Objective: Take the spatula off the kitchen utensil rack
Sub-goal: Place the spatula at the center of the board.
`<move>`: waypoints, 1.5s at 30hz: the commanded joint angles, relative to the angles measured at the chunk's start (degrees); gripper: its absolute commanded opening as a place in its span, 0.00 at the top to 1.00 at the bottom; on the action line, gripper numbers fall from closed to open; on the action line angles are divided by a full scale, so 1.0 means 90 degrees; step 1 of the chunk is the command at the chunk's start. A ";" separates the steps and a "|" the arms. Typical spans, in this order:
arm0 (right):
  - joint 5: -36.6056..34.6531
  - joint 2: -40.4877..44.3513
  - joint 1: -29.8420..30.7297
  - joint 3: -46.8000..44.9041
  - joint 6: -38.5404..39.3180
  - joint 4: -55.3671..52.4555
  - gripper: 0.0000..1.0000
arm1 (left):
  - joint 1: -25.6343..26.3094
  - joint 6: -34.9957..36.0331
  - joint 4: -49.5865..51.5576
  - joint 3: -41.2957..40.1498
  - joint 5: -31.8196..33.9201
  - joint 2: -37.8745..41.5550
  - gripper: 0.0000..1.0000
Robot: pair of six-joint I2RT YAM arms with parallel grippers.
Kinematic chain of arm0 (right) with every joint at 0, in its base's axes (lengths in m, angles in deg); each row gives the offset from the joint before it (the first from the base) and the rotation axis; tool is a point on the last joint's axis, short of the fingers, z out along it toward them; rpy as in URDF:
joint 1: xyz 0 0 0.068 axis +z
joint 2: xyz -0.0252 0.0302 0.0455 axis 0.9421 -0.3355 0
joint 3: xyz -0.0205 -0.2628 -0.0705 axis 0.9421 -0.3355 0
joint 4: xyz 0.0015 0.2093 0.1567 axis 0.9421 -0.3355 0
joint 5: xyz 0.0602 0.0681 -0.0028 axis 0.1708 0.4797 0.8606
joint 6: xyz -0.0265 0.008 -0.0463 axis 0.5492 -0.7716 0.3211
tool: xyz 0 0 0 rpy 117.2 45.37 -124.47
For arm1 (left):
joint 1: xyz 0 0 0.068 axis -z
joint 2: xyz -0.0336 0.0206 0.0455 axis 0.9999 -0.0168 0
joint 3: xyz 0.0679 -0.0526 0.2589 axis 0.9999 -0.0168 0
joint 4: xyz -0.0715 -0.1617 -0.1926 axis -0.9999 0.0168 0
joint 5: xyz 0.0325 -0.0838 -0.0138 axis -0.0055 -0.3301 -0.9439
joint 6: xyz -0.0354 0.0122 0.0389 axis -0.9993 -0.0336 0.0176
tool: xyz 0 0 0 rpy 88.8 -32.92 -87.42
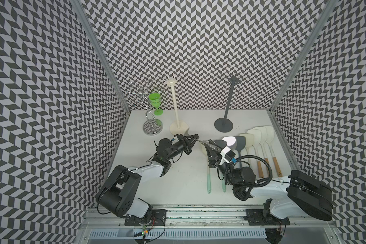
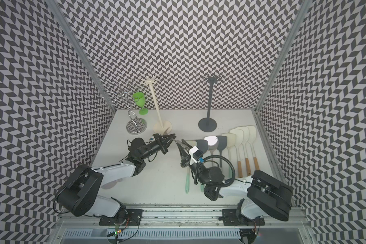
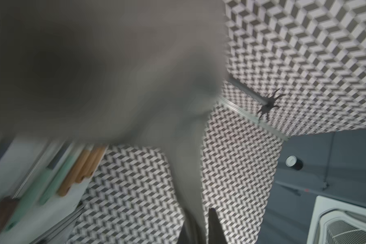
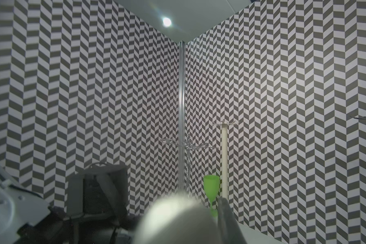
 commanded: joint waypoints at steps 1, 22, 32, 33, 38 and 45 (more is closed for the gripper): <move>0.0807 0.0013 0.0322 -0.0046 -0.0367 0.0650 1.00 | -0.0081 -0.1771 -0.1208 0.0088 0.0346 0.0151 1.00; -0.0156 0.2432 0.0310 -0.0726 -0.1226 -0.2557 0.03 | -0.1294 0.2822 0.4113 0.0501 0.1430 0.2424 1.00; 0.2137 0.3317 -0.0335 0.0136 -0.2294 -0.5261 0.04 | -0.1192 0.6296 0.4377 0.0793 0.1489 0.2745 1.00; 0.2514 0.3301 -0.0502 0.0302 -0.2471 -0.5548 0.04 | -0.1167 0.6599 0.4004 0.0678 0.1394 0.2793 1.00; 0.3582 0.2871 -0.1411 0.1269 -0.3300 -0.7027 0.05 | -0.0879 0.7954 0.2572 0.0220 0.1074 0.2940 1.00; 0.5302 0.2351 -0.2409 0.1412 -0.4217 -0.6788 0.00 | -0.0618 0.8491 0.0849 0.0044 -0.0013 0.2443 1.00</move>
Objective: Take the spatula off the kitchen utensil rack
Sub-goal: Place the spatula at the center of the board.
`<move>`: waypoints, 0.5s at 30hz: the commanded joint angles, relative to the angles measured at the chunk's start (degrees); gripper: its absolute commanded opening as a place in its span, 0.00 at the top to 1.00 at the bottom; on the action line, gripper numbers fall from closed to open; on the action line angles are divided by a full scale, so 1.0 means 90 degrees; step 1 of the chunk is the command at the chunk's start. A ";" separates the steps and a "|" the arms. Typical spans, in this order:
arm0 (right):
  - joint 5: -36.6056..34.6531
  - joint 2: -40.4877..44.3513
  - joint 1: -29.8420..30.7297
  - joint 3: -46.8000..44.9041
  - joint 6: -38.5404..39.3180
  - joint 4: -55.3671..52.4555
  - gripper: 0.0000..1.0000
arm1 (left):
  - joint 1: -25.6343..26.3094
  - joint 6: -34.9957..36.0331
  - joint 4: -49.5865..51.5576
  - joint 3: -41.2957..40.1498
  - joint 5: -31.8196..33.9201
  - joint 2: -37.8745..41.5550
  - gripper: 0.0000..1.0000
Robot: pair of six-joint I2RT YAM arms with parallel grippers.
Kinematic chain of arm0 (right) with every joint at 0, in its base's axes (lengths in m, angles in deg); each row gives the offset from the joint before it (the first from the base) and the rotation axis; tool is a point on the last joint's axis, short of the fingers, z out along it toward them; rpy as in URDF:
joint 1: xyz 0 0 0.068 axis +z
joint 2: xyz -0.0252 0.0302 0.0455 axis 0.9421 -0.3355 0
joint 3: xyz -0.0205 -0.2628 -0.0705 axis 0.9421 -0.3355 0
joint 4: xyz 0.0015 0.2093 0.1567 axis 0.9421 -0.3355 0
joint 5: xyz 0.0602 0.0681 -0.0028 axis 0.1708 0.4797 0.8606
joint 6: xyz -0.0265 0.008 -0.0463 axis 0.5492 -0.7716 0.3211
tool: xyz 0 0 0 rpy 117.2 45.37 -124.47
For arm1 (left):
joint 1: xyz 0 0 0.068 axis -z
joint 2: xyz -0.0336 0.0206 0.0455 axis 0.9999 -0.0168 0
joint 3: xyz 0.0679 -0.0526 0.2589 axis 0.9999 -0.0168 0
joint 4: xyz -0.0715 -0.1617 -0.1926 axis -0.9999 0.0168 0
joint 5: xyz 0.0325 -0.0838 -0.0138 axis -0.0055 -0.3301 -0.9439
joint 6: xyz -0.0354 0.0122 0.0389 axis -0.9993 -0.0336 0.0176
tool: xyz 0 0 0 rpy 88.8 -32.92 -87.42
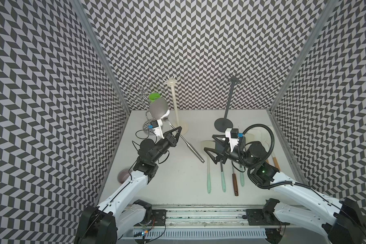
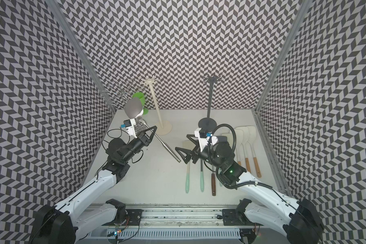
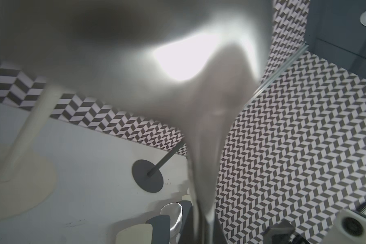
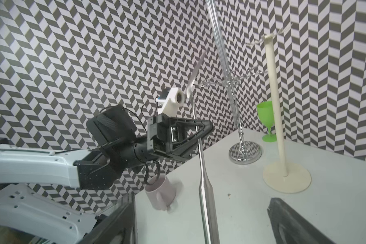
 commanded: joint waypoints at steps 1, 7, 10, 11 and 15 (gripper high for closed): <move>0.1123 -0.0224 -0.0241 -0.0001 -0.0731 0.0059 0.00 | 0.0166 0.0617 -0.1560 0.0063 -0.0770 -0.0198 1.00; 0.1492 -0.0574 -0.0386 -0.0115 -0.0904 0.0254 0.00 | 0.0319 0.0109 -0.2951 0.0275 -0.1955 -0.0880 1.00; 0.2606 -0.0820 -0.0483 -0.0310 -0.1150 0.1052 0.09 | 0.0328 -0.0260 -0.3547 0.0389 -0.2332 -0.1191 1.00; 0.2970 -0.0935 -0.0497 -0.0338 -0.1220 0.1292 0.12 | 0.0324 -0.0359 -0.3730 0.0421 -0.2439 -0.1303 1.00; 0.3776 -0.1437 -0.0530 -0.0136 -0.1112 0.1246 0.22 | 0.0319 -0.0883 -0.4472 0.0557 -0.2763 -0.1628 1.00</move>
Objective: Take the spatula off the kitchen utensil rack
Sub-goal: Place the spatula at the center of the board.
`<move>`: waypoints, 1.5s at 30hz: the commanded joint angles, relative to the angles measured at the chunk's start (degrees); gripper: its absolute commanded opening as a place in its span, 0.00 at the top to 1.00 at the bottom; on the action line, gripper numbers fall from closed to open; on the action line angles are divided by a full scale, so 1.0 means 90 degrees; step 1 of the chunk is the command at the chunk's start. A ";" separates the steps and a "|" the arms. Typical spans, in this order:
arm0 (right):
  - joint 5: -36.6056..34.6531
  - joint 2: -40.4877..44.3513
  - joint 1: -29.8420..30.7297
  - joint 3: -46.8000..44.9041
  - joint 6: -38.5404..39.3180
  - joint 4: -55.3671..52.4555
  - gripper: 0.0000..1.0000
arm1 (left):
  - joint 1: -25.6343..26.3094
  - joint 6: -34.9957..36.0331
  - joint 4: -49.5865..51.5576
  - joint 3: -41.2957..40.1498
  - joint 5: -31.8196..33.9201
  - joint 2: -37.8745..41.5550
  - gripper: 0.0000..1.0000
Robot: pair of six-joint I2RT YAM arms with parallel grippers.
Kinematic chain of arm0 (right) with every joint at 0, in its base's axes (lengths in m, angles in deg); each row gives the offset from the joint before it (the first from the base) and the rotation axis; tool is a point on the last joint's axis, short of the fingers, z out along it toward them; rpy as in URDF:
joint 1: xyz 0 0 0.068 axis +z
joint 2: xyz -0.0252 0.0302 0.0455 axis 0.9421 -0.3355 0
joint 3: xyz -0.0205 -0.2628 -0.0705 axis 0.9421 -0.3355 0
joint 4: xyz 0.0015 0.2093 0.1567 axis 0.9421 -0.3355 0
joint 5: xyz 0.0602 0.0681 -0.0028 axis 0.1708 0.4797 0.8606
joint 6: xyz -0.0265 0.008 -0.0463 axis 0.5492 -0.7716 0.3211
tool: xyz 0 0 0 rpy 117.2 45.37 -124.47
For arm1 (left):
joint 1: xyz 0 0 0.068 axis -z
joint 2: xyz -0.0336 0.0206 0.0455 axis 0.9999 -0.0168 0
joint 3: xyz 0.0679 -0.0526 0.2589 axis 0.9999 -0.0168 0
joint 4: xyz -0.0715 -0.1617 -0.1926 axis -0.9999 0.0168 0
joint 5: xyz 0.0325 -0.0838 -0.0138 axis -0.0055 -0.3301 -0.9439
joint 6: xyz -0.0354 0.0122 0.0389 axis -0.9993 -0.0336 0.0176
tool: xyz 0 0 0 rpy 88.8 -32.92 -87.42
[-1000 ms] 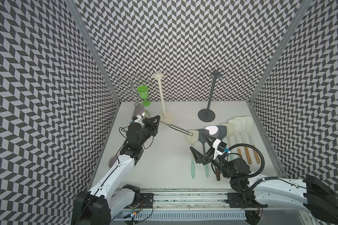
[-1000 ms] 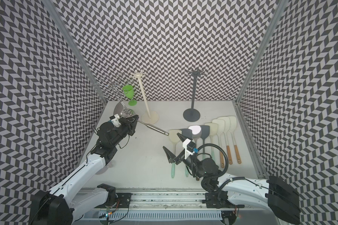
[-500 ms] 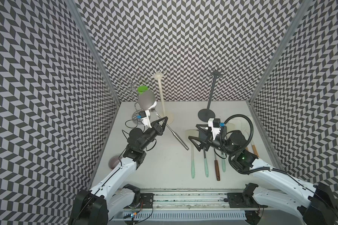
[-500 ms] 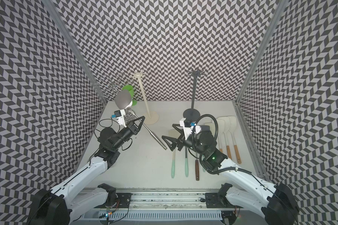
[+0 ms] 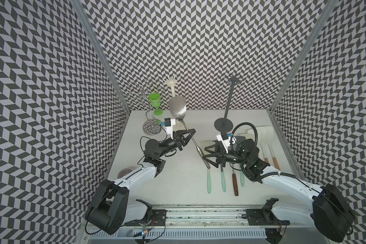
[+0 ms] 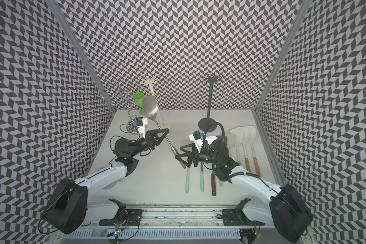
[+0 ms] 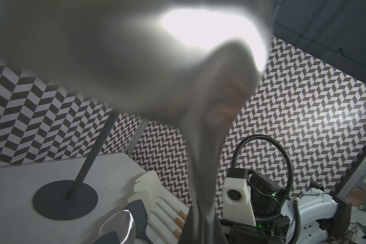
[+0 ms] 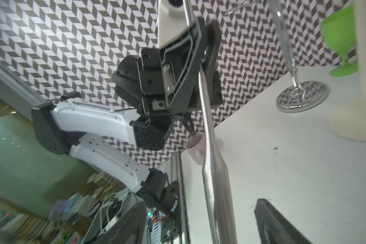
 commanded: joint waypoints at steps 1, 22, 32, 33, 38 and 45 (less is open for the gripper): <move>0.1164 -0.0338 -0.0051 0.0124 -0.0118 0.0626 0.24 | 0.0001 -0.0599 -0.1479 0.0345 -0.0551 -0.0127 1.00; 0.0669 -0.0495 0.0076 0.0078 -0.0100 0.0778 1.00 | -0.0249 -0.1499 -0.2409 0.0341 -0.0272 -0.1217 0.37; -0.2469 -0.0123 0.0544 0.0282 0.1088 -0.0657 1.00 | -0.0106 0.0549 0.2815 0.0986 0.1211 -0.0251 0.00; -0.2862 -0.0127 0.0714 0.0341 0.1272 -0.0806 1.00 | -0.0071 0.0676 0.3350 0.1152 0.1409 -0.0216 0.00; -0.5220 -0.0231 0.1557 0.0569 0.1734 -0.1209 1.00 | -0.0032 0.0710 0.5081 0.1736 0.2102 -0.0270 0.02; -0.7455 -0.0543 0.2393 0.0841 0.1692 -0.1449 1.00 | 0.0280 0.0797 0.6417 0.2190 0.3332 -0.0181 0.09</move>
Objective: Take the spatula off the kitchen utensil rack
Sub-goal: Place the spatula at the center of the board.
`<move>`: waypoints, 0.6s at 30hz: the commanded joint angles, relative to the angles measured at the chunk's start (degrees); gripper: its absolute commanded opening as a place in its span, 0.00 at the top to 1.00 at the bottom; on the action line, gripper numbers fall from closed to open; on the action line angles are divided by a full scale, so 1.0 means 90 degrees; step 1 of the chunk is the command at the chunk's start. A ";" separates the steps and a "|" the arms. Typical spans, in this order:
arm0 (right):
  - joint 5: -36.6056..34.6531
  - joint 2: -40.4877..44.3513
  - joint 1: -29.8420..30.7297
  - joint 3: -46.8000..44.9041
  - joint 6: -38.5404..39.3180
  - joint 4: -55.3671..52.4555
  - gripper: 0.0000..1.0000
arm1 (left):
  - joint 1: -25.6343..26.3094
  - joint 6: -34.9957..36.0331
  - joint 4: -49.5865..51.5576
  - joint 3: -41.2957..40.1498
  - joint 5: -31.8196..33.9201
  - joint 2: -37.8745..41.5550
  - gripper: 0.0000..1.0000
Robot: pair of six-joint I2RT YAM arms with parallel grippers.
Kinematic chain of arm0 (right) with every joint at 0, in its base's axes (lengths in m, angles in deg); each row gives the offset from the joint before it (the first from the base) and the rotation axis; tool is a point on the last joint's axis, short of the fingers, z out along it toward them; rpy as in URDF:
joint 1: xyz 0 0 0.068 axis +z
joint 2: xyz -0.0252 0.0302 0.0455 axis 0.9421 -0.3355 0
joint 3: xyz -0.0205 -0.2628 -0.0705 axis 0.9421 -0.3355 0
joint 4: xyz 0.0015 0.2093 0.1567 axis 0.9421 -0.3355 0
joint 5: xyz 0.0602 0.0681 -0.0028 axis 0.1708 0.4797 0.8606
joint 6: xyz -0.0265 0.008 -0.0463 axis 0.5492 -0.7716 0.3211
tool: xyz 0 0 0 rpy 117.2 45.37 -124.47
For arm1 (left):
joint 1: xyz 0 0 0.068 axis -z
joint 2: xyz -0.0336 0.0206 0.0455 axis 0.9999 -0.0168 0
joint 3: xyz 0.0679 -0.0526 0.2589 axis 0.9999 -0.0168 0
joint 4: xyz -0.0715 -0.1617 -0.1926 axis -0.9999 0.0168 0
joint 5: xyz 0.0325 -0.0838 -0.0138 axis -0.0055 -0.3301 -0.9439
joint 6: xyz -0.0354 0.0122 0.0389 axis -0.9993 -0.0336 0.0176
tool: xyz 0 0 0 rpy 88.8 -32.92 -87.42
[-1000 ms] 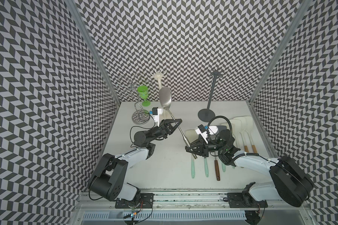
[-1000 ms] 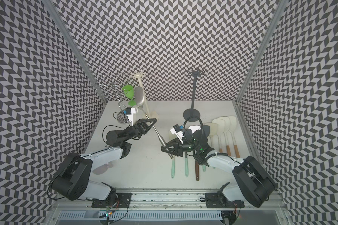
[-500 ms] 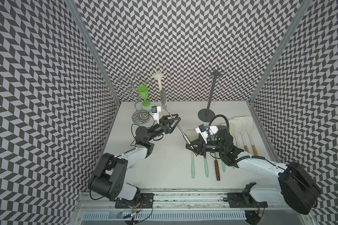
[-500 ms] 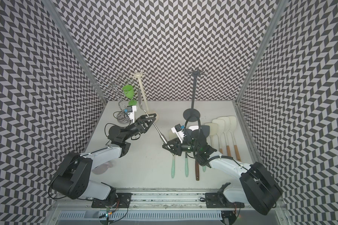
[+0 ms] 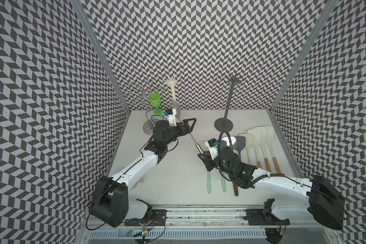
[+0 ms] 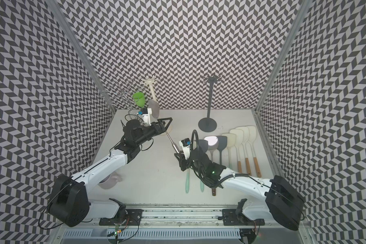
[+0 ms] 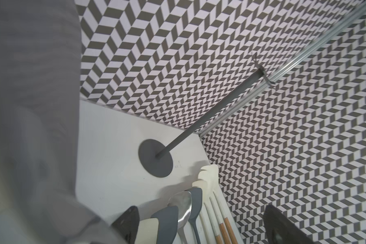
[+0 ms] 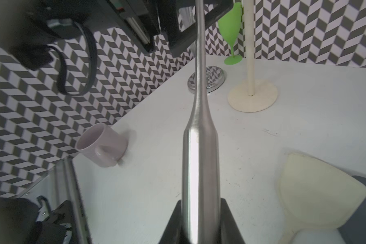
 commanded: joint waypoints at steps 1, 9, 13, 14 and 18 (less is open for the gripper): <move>-0.1640 -0.0136 0.0321 0.0355 0.0240 0.0394 1.00 | 0.0167 0.0181 0.1056 0.0229 0.0822 0.0153 0.10; -0.2178 -0.0332 0.0579 0.0551 0.0006 0.0502 1.00 | 0.0202 -0.0904 -0.0339 -0.0854 0.0533 0.0741 0.12; -0.2461 -0.0492 0.0655 0.0706 -0.0008 0.0392 1.00 | 0.0216 -0.1418 -0.0764 -0.1294 0.0529 0.1102 0.16; -0.2436 -0.0485 0.0664 0.0698 0.0011 0.0426 1.00 | 0.0235 -0.1468 -0.0832 -0.1347 0.0535 0.1152 0.16; -0.2529 -0.0552 0.0761 0.0695 0.0097 0.0517 1.00 | 0.0252 -0.1586 -0.0560 -0.1273 0.0560 0.1116 0.19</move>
